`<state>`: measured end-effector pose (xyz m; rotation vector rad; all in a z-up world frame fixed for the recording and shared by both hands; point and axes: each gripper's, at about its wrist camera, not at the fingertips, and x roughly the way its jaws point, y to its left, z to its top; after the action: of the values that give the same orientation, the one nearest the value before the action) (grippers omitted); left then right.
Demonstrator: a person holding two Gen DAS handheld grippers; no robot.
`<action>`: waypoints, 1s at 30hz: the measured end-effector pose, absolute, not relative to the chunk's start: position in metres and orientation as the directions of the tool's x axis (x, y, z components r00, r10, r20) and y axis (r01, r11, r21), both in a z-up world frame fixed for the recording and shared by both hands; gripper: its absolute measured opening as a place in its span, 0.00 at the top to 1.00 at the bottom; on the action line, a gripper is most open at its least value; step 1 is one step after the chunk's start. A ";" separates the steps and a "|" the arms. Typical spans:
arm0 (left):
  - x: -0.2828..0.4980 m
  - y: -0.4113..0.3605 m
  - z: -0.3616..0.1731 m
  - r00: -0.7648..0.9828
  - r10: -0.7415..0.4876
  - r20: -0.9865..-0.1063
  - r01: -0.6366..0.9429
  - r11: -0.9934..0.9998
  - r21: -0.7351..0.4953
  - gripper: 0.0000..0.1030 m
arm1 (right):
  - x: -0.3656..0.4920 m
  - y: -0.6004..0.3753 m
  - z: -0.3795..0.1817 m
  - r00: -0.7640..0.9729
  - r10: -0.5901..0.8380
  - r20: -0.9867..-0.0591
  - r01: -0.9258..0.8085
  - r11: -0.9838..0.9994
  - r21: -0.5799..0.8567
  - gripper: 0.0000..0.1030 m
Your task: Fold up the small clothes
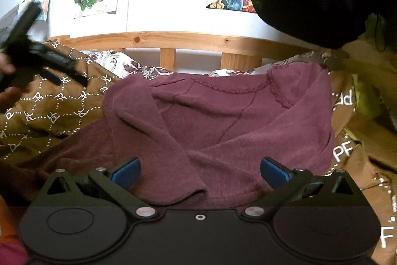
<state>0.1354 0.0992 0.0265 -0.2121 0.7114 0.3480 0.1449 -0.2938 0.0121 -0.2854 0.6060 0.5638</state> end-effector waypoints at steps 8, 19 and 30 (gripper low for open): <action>0.061 0.072 0.020 0.726 0.160 -0.669 -0.270 0.961 -0.062 0.01 | 0.117 -0.284 0.038 0.723 0.348 -0.597 -0.523 0.840 -0.143 0.01; 0.024 0.054 -0.002 0.701 0.086 -0.708 -0.153 0.988 -0.032 0.01 | 0.054 -0.289 0.047 0.725 0.226 -0.651 -0.474 0.849 -0.233 0.01; 0.093 0.123 0.017 0.766 0.134 -0.629 -0.217 0.975 -0.057 0.04 | 0.109 -0.254 0.053 0.631 0.379 -0.677 -0.569 0.820 -0.071 0.03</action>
<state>0.0925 0.1234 0.0174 -0.1290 0.6723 0.1910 0.1087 -0.2537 0.0533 -0.2911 0.7003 0.5512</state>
